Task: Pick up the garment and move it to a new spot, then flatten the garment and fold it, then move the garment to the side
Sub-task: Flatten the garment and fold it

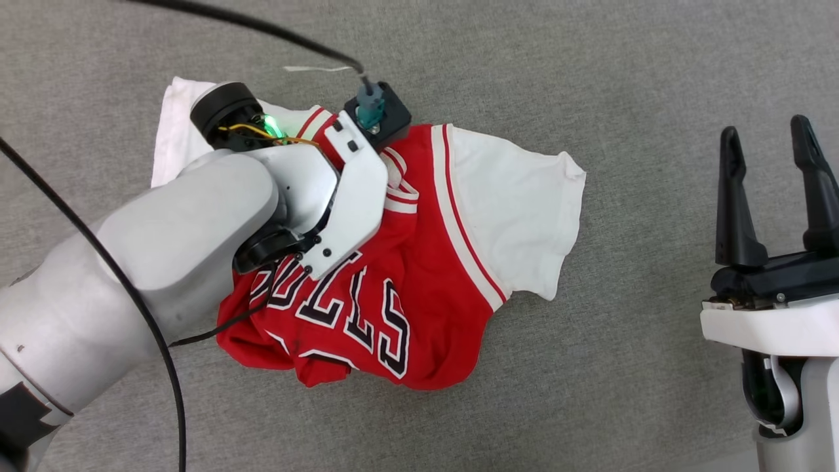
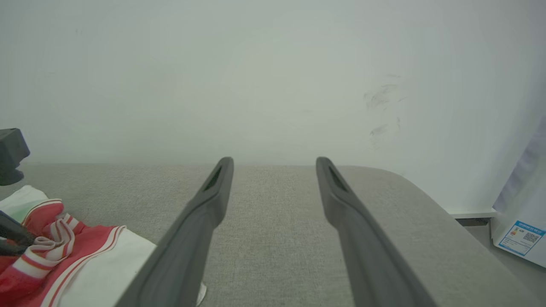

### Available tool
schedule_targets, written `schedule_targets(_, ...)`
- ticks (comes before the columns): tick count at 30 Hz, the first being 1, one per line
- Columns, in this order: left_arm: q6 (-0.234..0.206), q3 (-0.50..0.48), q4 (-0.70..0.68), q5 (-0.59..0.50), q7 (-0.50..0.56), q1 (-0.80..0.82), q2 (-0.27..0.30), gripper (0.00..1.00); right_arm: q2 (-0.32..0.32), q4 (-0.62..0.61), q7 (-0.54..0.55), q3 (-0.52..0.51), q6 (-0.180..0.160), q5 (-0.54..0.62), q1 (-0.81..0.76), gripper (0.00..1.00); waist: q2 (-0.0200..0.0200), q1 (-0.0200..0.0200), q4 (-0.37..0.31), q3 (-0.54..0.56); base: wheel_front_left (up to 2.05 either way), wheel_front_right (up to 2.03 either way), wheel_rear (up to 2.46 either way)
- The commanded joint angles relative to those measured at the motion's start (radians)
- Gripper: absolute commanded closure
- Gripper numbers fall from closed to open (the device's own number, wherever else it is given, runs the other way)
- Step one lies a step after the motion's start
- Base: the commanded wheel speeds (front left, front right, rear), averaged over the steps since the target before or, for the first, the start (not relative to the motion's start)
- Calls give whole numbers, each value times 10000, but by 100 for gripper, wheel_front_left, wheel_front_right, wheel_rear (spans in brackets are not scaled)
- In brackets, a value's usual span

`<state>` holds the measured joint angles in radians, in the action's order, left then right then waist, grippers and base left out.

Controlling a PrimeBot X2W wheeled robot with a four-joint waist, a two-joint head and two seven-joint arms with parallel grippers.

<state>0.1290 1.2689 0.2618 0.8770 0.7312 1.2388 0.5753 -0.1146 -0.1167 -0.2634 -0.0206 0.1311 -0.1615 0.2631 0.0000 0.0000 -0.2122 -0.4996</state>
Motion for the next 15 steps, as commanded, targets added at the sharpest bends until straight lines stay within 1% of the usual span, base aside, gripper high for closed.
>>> schedule_targets(1, 5, 192, 121, 51, -200, -160, -18, 0, 45, 28, -19, -71, -7, -5, -50, 0, 0, 0, 89, 131, 0, 0, 0)
schedule_targets(3, 5, 142, 74, 161, -621, 186, 57, 0, 44, 41, -19, -130, -7, 6, -141, 0, 0, 0, 198, 295, 0, 0, 0)
schedule_targets(8, 4, 109, 141, 1070, -1500, 1091, 464, 0, 57, 37, -19, -185, -7, 20, -311, 0, 0, 0, 504, 663, 0, 0, 0)
schedule_targets(12, 4, 100, 333, 1459, -1736, 1859, 949, 0, 55, 21, -19, -105, -7, 0, -329, 0, 0, 0, 589, 776, 0, 0, 0)
schedule_targets(15, 4, 75, 778, 1786, -1645, 2379, 1287, 0, 31, -32, -19, -38, -7, -4, -296, 0, 0, 0, 590, 724, 0, 0, 0)
